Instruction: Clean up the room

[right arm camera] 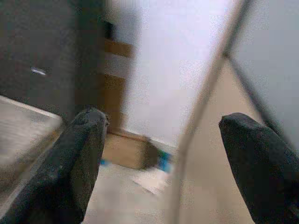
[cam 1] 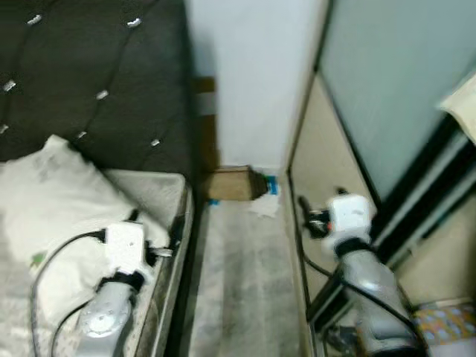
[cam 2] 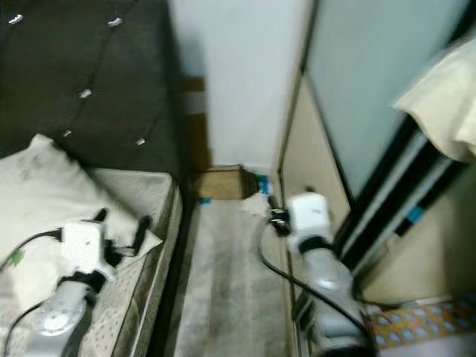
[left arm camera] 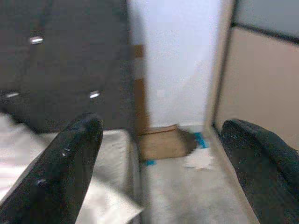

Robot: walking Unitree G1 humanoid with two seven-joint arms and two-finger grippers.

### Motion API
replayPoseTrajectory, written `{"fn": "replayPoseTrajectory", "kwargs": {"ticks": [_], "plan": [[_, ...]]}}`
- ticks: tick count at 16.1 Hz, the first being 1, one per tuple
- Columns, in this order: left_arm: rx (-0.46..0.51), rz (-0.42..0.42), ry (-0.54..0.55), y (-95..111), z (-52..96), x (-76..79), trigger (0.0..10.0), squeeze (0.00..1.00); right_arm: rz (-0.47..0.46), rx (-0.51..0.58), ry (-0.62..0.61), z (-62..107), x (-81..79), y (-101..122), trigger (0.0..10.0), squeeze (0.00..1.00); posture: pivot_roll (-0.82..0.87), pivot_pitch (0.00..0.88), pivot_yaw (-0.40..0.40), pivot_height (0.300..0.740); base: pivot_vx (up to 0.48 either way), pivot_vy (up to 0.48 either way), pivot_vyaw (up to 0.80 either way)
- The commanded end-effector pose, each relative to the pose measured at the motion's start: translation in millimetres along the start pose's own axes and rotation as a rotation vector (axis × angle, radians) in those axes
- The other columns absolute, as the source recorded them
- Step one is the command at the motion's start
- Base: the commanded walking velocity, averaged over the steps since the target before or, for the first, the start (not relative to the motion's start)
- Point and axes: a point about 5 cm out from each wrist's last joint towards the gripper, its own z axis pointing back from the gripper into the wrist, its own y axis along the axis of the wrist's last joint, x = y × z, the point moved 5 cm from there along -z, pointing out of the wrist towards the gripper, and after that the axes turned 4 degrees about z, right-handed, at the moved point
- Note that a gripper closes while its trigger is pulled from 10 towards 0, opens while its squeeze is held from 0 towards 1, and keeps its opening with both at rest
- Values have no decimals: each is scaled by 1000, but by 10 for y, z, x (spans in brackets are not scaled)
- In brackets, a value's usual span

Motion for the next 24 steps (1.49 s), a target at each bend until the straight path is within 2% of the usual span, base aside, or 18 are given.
{"fn": "replayPoseTrajectory", "kwargs": {"ticks": [1, 4, 5, 6, 14, 16, 18, 24], "plan": [[2, 2, -12, -1, -5, 62, 10000, 0, 15, -8, -29, 18, 108, -23, 10000, 0, -35, 12, -35, 740, 0, 0, 800], [10, 1, 2, 24, -19, 31, 10000, 0, 19, -4, -18, 8, 100, -3, 10000, 0, -34, 19, -40, 740, 0, 0, 800], [18, -10, 52, 45, -19, -44, 10000, 0, 12, -5, -16, 2, 96, 1, 10000, 0, -31, 25, -44, 740, 0, 0, 800], [19, -18, 57, 49, -23, -53, 10000, 0, 13, -4, -14, -3, 92, 5, 10000, 0, -30, 28, -46, 740, 0, 0, 800], [33, -43, 69, 71, -41, -45, 10000, 0, -5, -3, 9, -19, 62, 8, 10000, 0, -29, 33, -47, 740, 0, 0, 800], [27, -12, 75, 68, -28, -68, 10000, 0, -9, -1, 17, -21, 58, 21, 10000, 0, -31, 33, -50, 740, 0, 0, 800], [34, -61, 70, 73, -22, -79, 10000, 0, 0, 6, 42, -27, 25, 32, 10000, 0, -31, 33, -50, 740, 0, 0, 800], [27, -58, 53, 49, -13, -52, 10000, 0, 1, 17, 52, -61, -4, 56, 10000, 0, -20, 24, -50, 740, 0, 0, 796]]}}
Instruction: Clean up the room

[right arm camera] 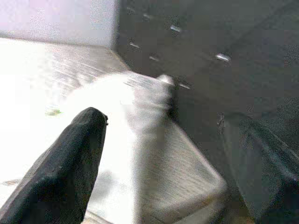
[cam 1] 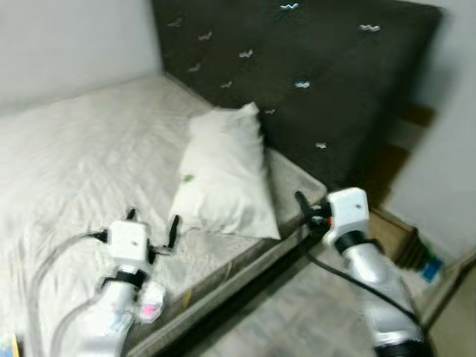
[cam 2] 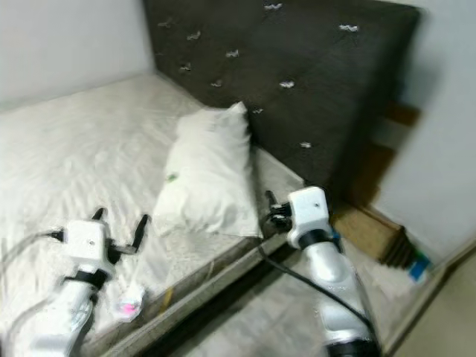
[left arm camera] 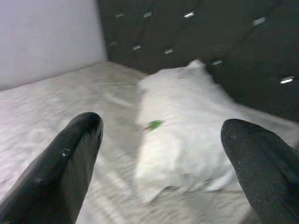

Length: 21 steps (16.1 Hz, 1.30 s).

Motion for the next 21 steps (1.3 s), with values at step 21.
{"fn": "replayPoseTrajectory", "kwargs": {"ticks": [21], "plan": [[64, 48, -75, 158, -118, 97, 10000, 0, -3, 46, 11, -85, -11, 82, 10000, 0, -24, 45, -57, 740, 0, 0, 726]]}}
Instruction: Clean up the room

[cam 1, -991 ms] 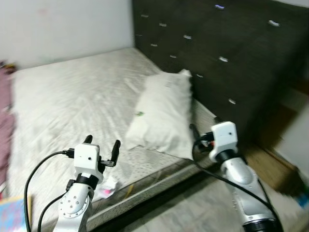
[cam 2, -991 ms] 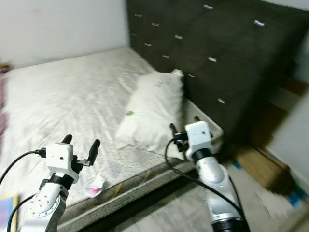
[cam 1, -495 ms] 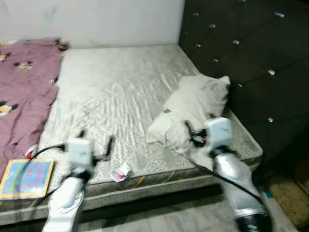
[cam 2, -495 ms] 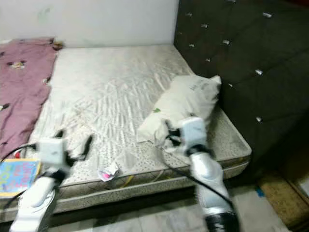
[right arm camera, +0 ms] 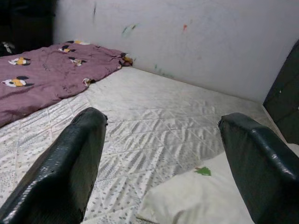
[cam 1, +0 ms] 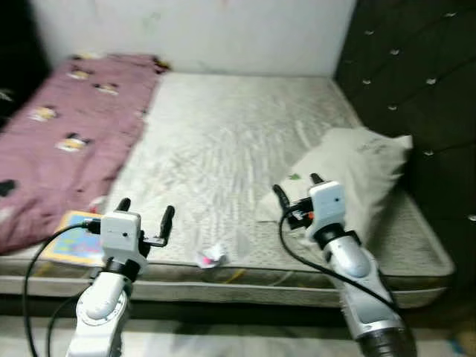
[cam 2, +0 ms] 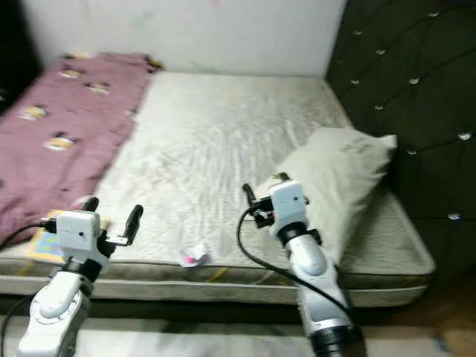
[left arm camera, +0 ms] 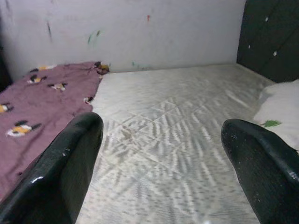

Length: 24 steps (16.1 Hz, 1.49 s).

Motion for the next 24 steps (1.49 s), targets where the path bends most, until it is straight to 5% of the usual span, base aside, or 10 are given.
{"fn": "replayPoseTrajectory", "kwargs": {"ticks": [1, 15, 24], "plan": [[12, 5, -28, 32, -8, 56, 10000, 0, -8, 1, -20, 15, 76, -8, 10000, 0, -22, 48, -56, 740, 0, 0, 0], [0, 8, -50, 3, -6, 97, 10000, 0, -18, 23, 5, 12, 18, 16, 10000, 0, -18, 39, -52, 740, 319, 0, 0], [-21, 39, -35, -35, -47, 103, 10000, 0, -22, 22, 18, 3, -10, -1, 10000, 0, -17, 37, -51, 740, 0, 193, 0]]}}
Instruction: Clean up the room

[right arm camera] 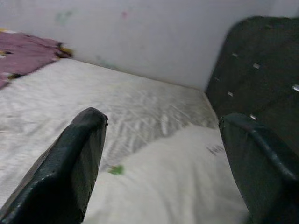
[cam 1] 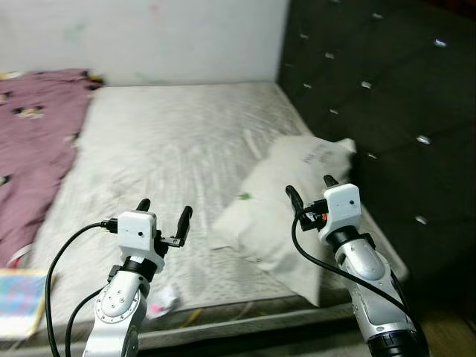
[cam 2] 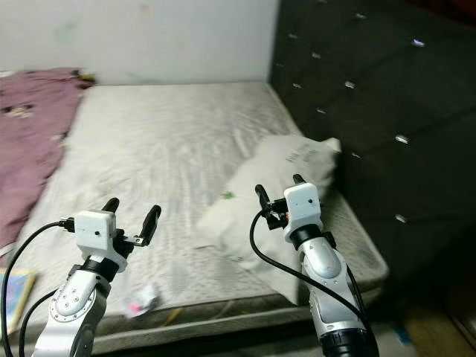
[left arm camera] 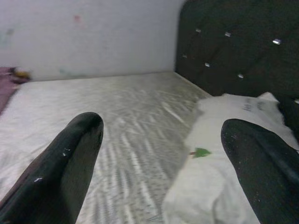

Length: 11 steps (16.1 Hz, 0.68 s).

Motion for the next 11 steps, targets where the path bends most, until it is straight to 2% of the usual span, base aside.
{"fn": "replayPoseTrajectory", "kwargs": {"ticks": [1, 11], "plan": [[-12, -3, 18, -7, 6, -74, 10000, 0, -12, 23, 27, -49, -84, 61, 10000, 0, -14, 42, -51, 740, 0, 480, 0], [-12, 19, 5, 5, -26, -51, 10000, 0, -4, 20, 38, -85, -87, 58, 10000, 0, -20, 53, -54, 740, 0, 480, 0]]}}
